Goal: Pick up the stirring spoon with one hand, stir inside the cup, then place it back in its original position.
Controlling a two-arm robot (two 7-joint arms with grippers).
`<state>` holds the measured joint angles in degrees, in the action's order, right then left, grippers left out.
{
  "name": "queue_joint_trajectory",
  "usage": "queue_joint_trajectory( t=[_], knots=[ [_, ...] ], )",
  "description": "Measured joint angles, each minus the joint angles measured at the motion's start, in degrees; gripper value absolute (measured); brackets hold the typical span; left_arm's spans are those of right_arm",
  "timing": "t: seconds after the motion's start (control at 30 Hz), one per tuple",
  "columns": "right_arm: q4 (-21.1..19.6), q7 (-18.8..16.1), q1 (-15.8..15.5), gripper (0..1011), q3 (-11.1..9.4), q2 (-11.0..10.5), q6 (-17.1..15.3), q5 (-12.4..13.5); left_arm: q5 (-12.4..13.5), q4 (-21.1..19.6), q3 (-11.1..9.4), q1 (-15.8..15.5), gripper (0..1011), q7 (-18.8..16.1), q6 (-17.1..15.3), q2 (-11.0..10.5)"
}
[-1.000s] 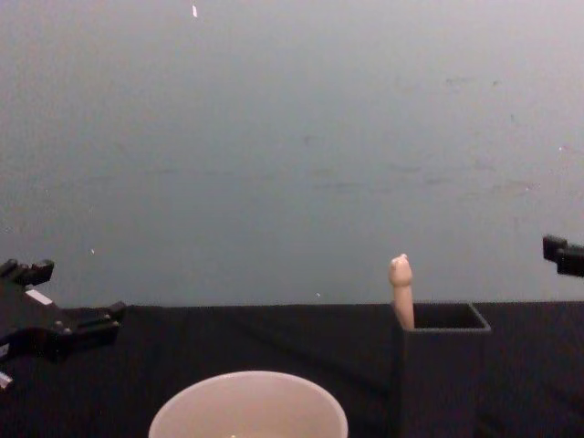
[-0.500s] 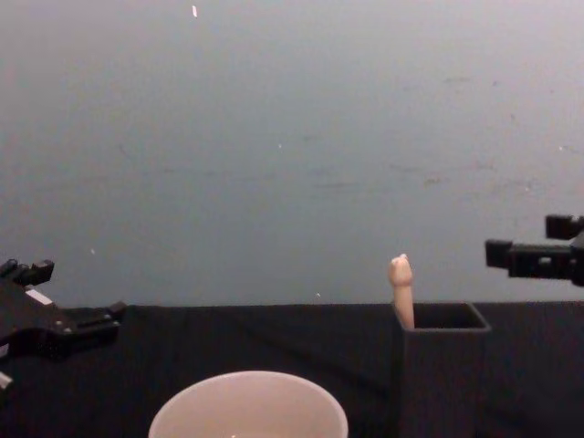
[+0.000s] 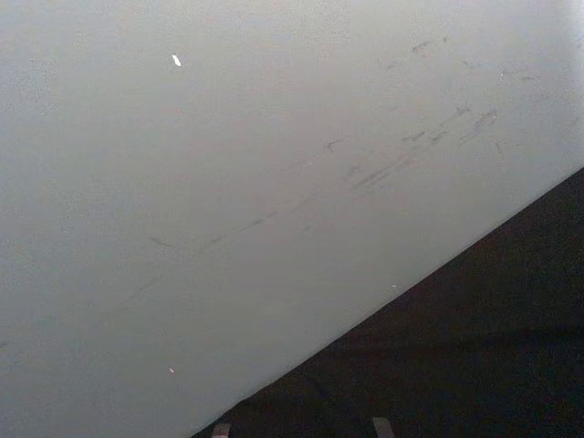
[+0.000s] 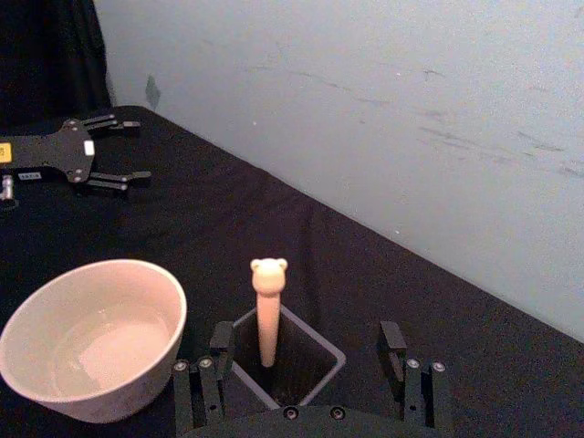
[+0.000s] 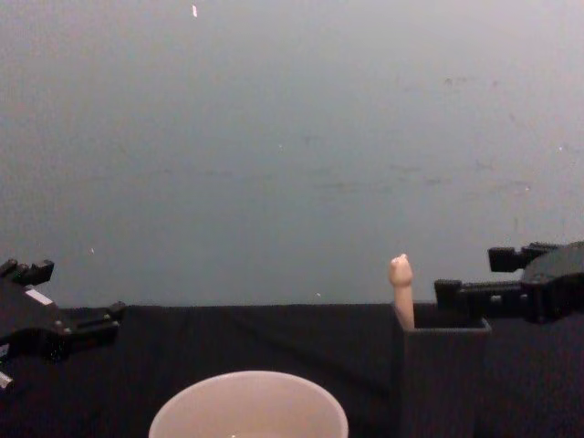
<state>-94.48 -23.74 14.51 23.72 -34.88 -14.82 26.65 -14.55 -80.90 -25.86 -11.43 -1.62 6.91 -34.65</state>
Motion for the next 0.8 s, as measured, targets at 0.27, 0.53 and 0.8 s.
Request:
queue_joint_trajectory(
  t=[0.27, 0.53, 0.8],
  knots=[
    [2.38, -1.38, 2.35, 1000, 1.88, 2.22, -0.11, -1.78, 0.00, 0.00, 0.00, 0.00, 1001, 0.00, 0.00, 0.00],
    [5.47, -2.00, 4.68, 1000, 2.96, 4.66, -1.03, -2.61, 0.00, 0.00, 0.00, 0.00, 1001, 0.00, 0.00, 0.00],
    [7.87, -2.44, 6.53, 1000, 3.54, 6.69, -0.99, -2.56, 0.00, 0.00, 0.00, 0.00, 1001, 0.00, 0.00, 0.00]
  ],
)
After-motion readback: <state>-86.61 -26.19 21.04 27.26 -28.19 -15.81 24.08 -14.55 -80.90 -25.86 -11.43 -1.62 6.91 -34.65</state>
